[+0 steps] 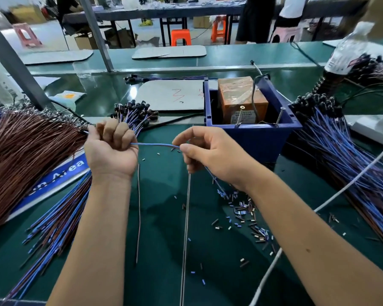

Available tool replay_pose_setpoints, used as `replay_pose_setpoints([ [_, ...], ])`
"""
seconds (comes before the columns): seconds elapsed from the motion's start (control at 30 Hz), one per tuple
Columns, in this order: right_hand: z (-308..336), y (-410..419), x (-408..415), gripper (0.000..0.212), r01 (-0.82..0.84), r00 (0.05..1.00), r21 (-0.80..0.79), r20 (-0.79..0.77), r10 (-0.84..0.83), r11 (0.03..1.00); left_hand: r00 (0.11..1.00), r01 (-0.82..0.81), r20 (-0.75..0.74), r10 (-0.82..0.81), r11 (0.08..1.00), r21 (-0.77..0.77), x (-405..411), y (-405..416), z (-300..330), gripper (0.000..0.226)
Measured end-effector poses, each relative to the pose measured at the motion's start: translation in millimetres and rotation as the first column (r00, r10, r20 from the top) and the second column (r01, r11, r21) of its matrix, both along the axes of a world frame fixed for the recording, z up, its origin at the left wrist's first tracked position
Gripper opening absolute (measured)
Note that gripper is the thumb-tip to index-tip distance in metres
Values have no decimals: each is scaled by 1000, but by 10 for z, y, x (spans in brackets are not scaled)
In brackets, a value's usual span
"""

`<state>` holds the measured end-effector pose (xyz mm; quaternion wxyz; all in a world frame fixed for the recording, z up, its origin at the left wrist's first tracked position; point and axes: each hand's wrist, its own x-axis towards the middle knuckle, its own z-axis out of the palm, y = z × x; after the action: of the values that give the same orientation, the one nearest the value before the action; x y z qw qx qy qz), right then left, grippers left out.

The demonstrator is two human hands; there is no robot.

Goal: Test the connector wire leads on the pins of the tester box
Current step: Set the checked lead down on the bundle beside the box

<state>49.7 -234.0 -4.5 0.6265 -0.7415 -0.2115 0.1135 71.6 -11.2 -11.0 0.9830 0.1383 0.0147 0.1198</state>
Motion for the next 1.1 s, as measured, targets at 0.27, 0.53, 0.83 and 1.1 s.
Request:
replay_pose_setpoints([
  [0.27,1,-712,-93,11,178,959,-458,279,-50,871,994,-112,15,112,969,222,-66,-14,46,54],
  [0.53,-264,-969,-185,7,489,698,-264,690,-191,831,912,-403,379,154,178,897,-183,-678,-20,47],
  [0.83,-348,-1142,-285,12,419,794,-69,511,-329,905,851,-507,373,-371,-387,771,-294,-1345,-309,25],
  [1.1,-425,-1162,-236,21,423,874,19,255,-413,906,874,-479,405,-268,-337,811,-253,-1263,-372,10],
])
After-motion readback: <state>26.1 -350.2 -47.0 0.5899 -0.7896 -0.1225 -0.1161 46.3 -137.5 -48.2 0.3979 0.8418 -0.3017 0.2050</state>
